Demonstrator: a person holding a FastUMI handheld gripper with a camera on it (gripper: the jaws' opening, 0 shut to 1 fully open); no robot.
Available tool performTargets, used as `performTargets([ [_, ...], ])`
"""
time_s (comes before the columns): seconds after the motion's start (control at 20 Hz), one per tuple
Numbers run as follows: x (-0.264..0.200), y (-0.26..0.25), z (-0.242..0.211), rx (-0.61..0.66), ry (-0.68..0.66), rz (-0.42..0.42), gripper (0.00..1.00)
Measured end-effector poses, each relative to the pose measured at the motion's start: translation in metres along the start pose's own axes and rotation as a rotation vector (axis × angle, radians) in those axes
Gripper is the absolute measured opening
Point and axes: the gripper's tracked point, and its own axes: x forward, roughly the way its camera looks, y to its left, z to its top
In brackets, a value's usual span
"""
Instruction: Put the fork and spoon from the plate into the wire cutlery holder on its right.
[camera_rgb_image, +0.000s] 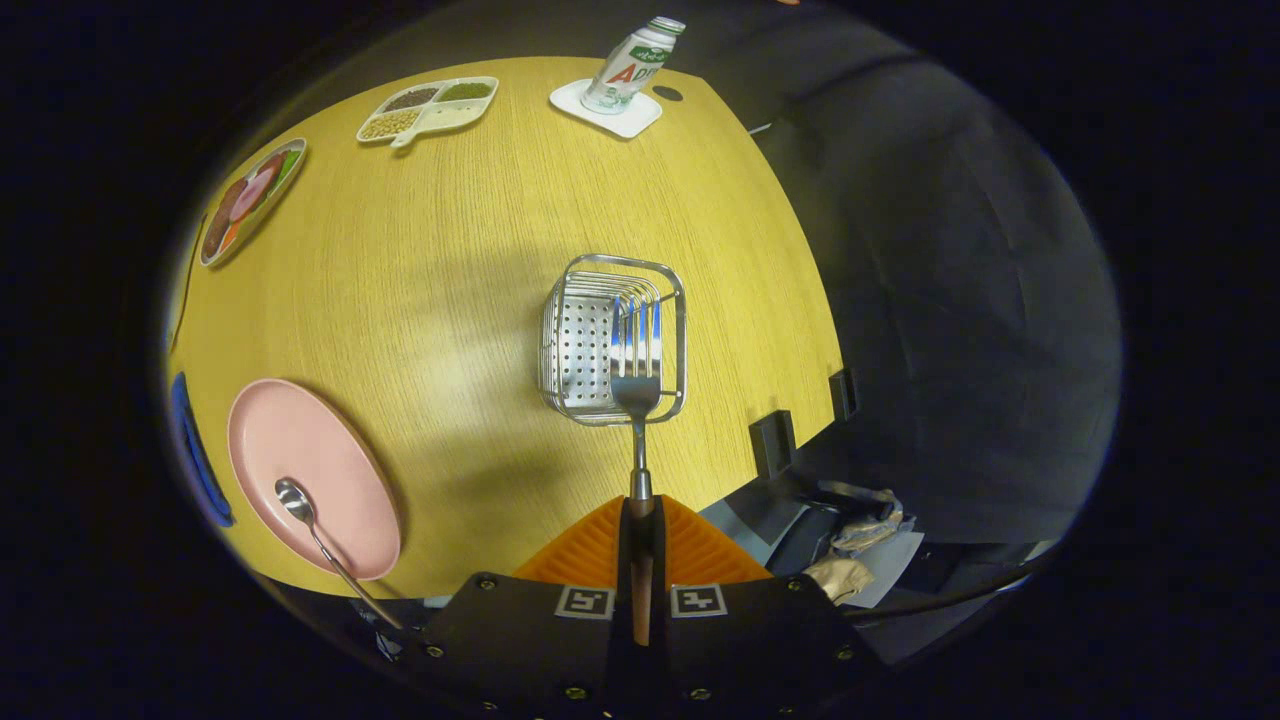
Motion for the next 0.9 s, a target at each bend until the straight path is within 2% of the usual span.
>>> performTargets([
  [0.3,0.007,0.005,0.003,-0.035,0.064,0.036,0.06],
  [0.35,0.007,0.005,0.003,-0.036,0.065,0.042,0.09],
  [0.7,-0.002,0.002,0.022,-0.038,0.020,0.047,0.13],
  [0.75,-0.005,0.003,0.026,-0.035,0.005,0.049,0.46],
  [0.8,-0.007,0.005,0.029,-0.035,-0.008,0.063,0.62],
  [0.9,-0.008,0.007,0.036,-0.032,-0.042,0.077,0.85],
])
